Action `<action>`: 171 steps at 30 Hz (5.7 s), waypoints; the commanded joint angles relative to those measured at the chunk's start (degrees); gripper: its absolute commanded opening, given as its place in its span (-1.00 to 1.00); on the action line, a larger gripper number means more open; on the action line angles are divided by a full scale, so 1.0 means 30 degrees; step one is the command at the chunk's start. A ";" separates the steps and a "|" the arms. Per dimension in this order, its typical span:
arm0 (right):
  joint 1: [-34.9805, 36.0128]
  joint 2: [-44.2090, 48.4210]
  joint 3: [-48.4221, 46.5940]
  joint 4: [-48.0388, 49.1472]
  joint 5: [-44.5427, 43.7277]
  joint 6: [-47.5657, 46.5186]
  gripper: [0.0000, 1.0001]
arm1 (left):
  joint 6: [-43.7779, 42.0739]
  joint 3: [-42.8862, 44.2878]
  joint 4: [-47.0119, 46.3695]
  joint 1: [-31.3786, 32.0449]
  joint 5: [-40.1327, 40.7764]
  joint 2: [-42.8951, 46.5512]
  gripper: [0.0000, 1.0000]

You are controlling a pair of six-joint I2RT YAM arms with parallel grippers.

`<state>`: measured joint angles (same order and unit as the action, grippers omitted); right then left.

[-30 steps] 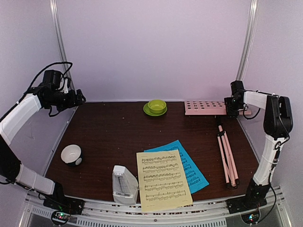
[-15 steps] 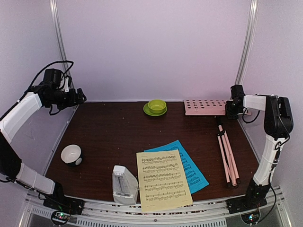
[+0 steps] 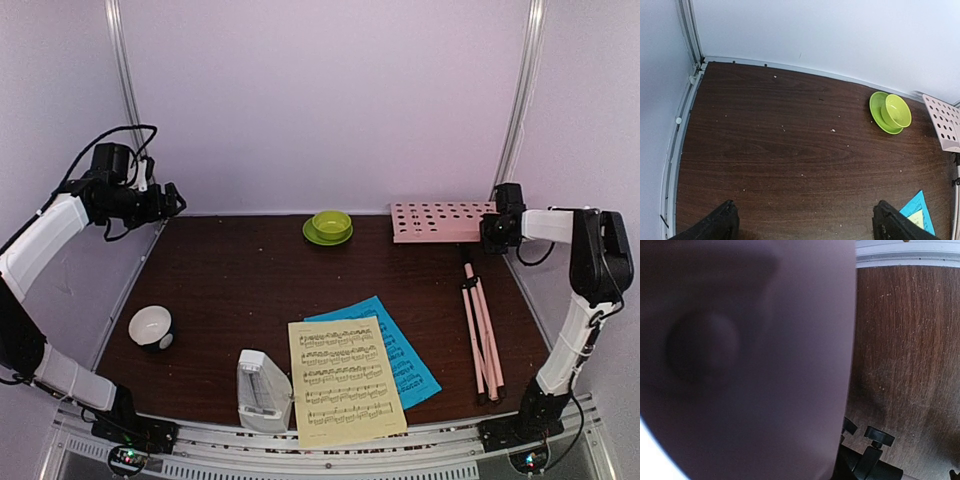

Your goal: Set up the instrument practice props

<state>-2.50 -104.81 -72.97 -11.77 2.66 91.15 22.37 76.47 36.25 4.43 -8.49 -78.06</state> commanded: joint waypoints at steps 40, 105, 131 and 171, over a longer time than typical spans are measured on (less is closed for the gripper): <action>0.6602 0.9770 -0.0367 2.0416 0.0228 -0.1548 -0.98 | 0.2589 0.9656 -0.8698 0.9527 -0.6684 -0.3627 0.78; 1.1015 1.0370 0.6018 2.3033 0.2904 -0.4350 0.74 | 0.0900 1.0429 -1.4115 1.0201 -1.0276 -0.6398 -1.00; 0.6166 2.0729 0.3314 -0.0335 0.5826 -2.0435 1.00 | 0.1325 1.0609 -1.6693 0.7217 -1.6391 -0.5447 -1.00; 0.4284 1.1864 -0.6042 0.1280 1.7361 -2.3272 0.03 | 0.4795 1.0957 -2.1808 0.6434 -2.1405 -0.6883 -1.00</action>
<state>10.50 -68.18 -88.88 -11.14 49.60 19.03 35.97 104.73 -19.00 23.57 -75.48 -99.02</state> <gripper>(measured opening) 0.552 0.035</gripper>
